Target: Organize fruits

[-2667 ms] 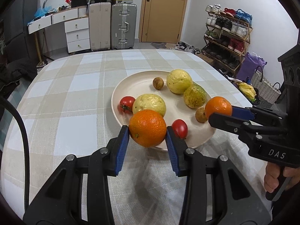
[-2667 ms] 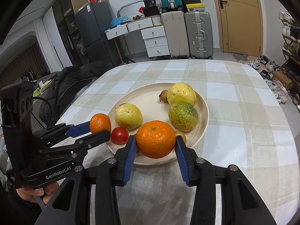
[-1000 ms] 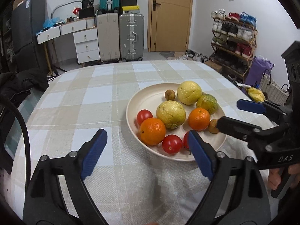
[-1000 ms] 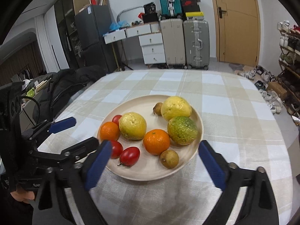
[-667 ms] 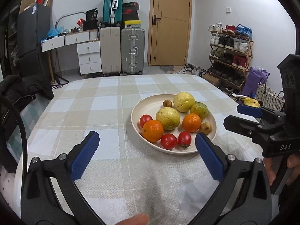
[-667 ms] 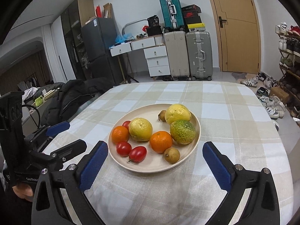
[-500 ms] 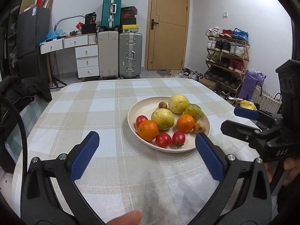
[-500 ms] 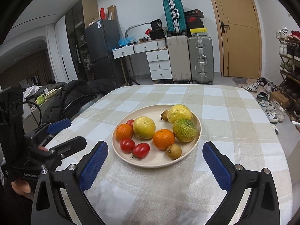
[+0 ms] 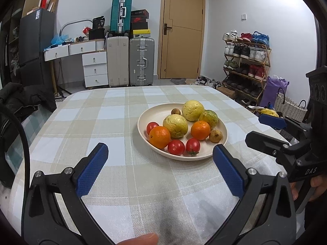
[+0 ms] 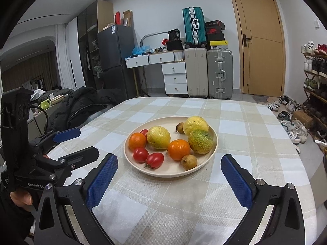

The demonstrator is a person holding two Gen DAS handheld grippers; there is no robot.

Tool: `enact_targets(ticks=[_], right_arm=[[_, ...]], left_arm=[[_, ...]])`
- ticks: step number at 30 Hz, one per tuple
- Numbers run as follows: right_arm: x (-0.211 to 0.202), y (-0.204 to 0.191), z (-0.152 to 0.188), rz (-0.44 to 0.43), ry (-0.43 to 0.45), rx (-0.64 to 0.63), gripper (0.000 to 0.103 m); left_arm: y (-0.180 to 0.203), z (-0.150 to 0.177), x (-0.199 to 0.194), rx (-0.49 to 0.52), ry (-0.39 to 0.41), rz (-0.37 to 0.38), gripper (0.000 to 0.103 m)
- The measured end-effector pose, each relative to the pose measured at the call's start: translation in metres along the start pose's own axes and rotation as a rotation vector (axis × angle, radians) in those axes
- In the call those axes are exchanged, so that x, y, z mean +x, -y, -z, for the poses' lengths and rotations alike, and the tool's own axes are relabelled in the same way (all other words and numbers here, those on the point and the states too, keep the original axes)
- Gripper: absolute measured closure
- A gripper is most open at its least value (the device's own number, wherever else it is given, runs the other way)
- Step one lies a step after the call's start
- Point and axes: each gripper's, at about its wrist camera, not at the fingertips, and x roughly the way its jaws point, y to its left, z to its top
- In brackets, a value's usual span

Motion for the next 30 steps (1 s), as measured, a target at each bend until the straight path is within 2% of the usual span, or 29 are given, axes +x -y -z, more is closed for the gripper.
enact_targets(ticks=[5,16,30], right_arm=[[-0.0011,-0.0044,0.0012,0.006,0.010,-0.026,0.000],[-0.0068,0.0048,0.0020,0.015,0.035,0.022,0.000],[-0.0064,0.0047,0.0018,0.015,0.037,0.022,0.000]], left_arm=[[0.0001,0.0004,-0.0003,0.003,0.009,0.004,0.001],[-0.0012,-0.0012,0.0002,0.005,0.011,0.013,0.001],[-0.0034,0.0006,0.0041,-0.001,-0.001,0.016,0.001]])
